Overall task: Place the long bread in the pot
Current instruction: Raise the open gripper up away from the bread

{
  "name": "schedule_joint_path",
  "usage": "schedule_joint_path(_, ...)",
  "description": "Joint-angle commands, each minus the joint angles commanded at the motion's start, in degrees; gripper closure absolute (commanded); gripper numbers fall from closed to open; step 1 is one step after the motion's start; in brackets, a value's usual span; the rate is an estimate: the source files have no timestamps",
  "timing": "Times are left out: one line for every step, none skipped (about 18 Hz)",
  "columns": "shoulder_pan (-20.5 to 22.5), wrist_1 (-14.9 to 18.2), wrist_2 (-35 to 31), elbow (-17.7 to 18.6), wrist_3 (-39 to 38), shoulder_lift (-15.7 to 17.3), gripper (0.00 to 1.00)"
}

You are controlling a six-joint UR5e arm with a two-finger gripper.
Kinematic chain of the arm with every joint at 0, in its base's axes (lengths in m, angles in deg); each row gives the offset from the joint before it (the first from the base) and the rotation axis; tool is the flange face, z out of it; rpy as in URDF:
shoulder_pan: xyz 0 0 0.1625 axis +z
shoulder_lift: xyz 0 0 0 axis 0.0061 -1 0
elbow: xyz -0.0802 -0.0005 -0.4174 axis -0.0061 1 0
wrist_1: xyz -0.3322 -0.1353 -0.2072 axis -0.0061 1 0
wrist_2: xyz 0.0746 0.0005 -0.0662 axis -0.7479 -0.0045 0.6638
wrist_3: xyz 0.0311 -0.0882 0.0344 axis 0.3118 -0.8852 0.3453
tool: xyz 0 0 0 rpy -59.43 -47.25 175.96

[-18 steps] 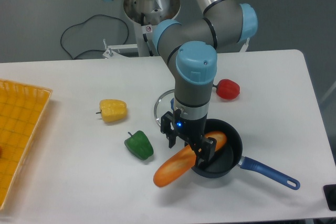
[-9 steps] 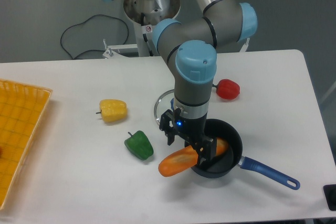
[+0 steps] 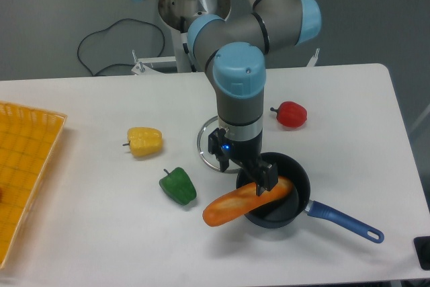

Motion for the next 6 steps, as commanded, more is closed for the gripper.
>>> schedule_joint_path(-0.4,-0.1,-1.5,0.2,0.3,0.2,0.00)
schedule_joint_path(0.0,0.2,-0.5,0.2,0.4,0.5,0.00)
schedule_joint_path(0.2,0.4,0.1,0.3,0.4,1.0,0.00)
schedule_joint_path(0.3,0.5,0.9,0.4,0.4,1.3,0.00)
schedule_joint_path(0.3,0.5,1.3,0.8,0.4,1.5,0.00)
schedule_joint_path(0.4,0.5,1.2,0.7,0.4,1.5,0.00)
